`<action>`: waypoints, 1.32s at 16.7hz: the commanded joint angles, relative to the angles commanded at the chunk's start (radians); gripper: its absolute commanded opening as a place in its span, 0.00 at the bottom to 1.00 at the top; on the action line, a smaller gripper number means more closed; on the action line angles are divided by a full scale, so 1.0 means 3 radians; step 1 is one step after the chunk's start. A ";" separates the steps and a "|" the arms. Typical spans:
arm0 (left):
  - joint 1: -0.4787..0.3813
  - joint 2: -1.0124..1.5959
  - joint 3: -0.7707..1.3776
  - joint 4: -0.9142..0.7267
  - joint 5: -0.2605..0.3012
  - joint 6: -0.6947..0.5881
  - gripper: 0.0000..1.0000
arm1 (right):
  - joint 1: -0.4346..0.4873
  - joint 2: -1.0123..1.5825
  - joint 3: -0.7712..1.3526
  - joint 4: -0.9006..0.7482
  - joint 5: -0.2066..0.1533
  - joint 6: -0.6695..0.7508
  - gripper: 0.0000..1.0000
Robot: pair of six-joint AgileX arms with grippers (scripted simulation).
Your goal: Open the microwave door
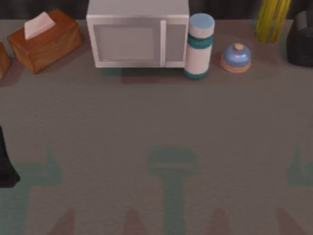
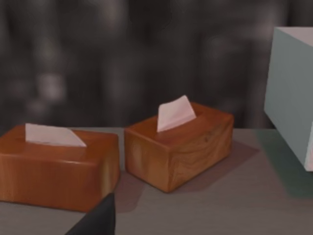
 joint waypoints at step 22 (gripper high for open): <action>-0.1683 0.5371 0.4636 -0.1828 -0.1036 -0.1400 1.00 | 0.0000 0.0000 0.0000 0.0000 0.0000 0.0000 1.00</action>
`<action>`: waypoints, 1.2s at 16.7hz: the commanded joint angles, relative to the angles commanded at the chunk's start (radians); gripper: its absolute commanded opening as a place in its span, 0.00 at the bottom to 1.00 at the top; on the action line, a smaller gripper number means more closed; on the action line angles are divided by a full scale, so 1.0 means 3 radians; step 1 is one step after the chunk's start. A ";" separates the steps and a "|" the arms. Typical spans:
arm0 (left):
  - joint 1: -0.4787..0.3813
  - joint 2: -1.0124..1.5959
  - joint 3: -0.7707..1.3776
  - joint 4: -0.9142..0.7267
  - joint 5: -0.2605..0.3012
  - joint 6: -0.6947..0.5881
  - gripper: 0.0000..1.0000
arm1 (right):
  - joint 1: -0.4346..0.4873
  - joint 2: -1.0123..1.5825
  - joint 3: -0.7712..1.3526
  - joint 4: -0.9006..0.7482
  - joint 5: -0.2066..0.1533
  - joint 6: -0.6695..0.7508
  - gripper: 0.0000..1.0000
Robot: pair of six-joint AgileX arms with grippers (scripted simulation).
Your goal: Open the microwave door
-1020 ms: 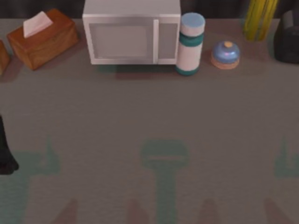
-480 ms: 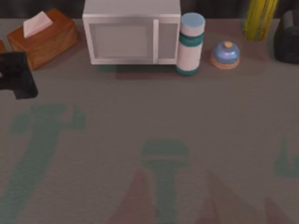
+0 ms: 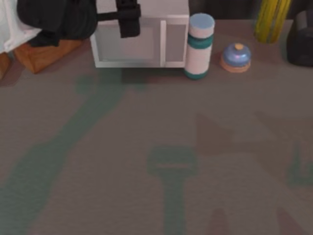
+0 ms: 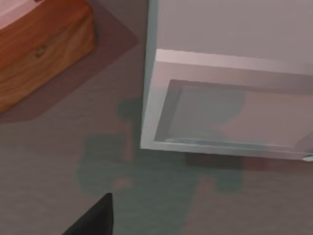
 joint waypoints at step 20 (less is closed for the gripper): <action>-0.0391 0.2266 0.1818 -0.0179 -0.0219 -0.0333 1.00 | 0.0000 0.0000 0.0000 0.0000 0.0000 0.0000 1.00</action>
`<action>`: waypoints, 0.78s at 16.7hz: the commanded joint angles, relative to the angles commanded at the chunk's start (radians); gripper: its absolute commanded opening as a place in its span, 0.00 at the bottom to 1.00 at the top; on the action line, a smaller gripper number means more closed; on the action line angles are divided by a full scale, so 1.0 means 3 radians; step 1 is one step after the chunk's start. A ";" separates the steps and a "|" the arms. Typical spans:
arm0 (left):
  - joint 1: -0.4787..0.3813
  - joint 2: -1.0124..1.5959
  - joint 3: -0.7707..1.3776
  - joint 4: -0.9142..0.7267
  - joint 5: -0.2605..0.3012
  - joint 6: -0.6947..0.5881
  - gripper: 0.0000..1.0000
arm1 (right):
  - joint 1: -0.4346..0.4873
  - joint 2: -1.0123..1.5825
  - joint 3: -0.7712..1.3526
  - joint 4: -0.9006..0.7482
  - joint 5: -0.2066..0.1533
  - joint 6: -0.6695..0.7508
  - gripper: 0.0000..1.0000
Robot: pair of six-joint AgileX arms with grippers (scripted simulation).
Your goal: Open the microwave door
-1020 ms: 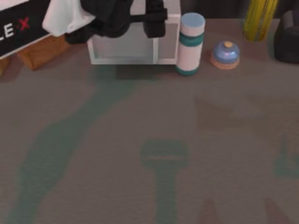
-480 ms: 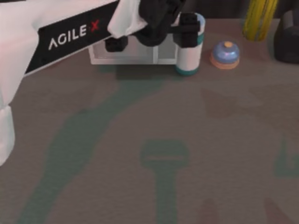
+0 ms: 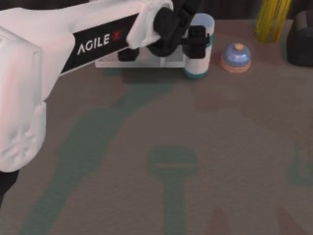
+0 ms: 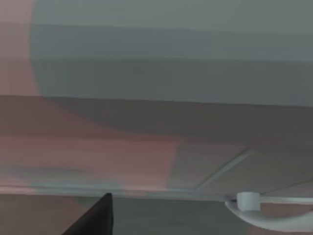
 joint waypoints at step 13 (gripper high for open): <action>0.0064 0.0180 0.0099 0.0128 0.0041 0.0057 0.47 | 0.0000 0.0000 0.0000 0.0000 0.0000 0.0000 1.00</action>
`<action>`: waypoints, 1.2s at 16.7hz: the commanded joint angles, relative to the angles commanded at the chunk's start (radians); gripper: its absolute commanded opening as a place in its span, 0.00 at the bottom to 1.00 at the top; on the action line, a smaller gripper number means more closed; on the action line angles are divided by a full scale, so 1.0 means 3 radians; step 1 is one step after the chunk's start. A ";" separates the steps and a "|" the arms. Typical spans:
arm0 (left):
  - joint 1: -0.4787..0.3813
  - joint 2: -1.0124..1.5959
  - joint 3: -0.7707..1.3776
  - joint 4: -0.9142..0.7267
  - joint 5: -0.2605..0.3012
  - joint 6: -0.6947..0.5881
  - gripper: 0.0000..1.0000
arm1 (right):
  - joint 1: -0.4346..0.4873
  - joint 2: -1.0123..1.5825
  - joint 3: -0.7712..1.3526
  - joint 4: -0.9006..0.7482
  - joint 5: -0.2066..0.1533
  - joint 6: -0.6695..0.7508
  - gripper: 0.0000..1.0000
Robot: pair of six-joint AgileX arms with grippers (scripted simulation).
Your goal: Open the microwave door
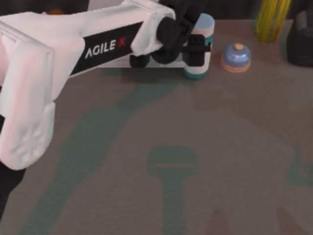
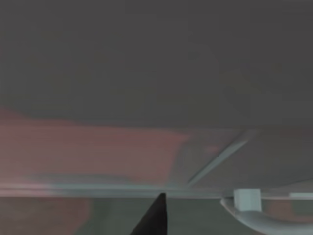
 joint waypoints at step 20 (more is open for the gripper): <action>-0.0112 -0.0244 -0.0407 0.0106 -0.0022 -0.0057 0.00 | 0.0000 0.0000 0.0000 0.0000 0.0000 0.0000 1.00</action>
